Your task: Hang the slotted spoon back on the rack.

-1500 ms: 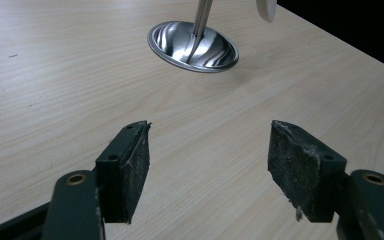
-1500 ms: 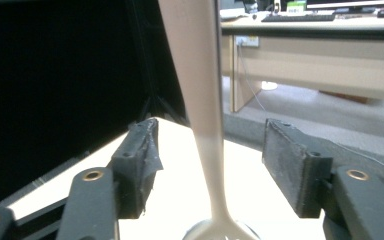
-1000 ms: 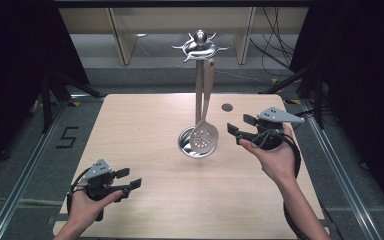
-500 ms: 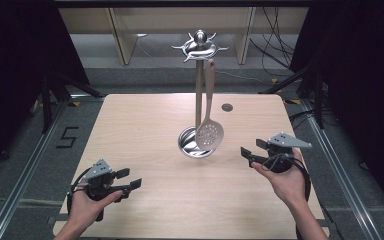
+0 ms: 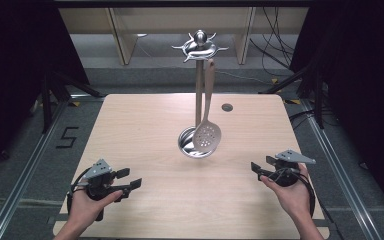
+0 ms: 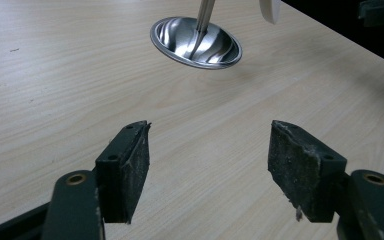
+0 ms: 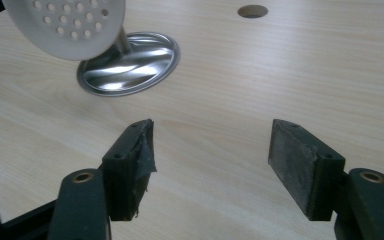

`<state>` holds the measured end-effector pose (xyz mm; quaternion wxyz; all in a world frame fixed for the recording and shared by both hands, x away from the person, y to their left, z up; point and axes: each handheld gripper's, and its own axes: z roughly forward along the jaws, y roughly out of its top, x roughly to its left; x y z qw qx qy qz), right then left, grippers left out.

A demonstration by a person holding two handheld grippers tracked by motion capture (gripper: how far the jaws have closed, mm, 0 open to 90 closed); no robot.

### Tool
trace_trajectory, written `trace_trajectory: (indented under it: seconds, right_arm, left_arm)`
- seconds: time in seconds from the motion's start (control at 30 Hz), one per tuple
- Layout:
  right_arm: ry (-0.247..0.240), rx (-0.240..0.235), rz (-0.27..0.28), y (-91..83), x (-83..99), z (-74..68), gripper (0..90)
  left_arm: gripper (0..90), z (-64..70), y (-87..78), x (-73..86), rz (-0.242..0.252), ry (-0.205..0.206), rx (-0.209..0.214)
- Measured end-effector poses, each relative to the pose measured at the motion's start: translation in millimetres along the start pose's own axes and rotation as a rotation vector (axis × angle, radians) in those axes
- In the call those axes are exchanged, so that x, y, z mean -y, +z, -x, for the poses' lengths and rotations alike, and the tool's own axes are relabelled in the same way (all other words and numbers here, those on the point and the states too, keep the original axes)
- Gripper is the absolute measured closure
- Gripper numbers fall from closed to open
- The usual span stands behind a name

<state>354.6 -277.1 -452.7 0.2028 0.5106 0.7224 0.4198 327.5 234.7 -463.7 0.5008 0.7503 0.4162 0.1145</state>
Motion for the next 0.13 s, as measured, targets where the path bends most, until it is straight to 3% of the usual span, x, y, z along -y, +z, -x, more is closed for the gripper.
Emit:
trace_trajectory:
  seconds: [0.03, 0.07, 0.1, 0.13]
  right_arm:
    - [0.007, 0.013, 0.015, 0.7, 0.9, 1.1, 36.2]
    - [0.043, 0.013, -0.008, -2.8, 0.1, -0.1, 36.3]
    - [0.043, 0.013, -0.008, -2.8, 0.1, -0.1, 36.3]
    - [0.027, 0.023, 0.034, -2.3, -0.4, 1.3, 36.9]
  left_arm:
    - [32.3, 0.0, 0.0, -0.1, 0.002, 0.0, 0.004]
    - [32.3, 0.0, 0.0, -0.1, 0.002, 0.0, 0.004]
    - [32.3, 0.3, -0.1, -0.4, 0.004, 0.002, 0.005]
    - [32.4, 0.5, 0.0, -0.5, 0.005, 0.002, 0.008]
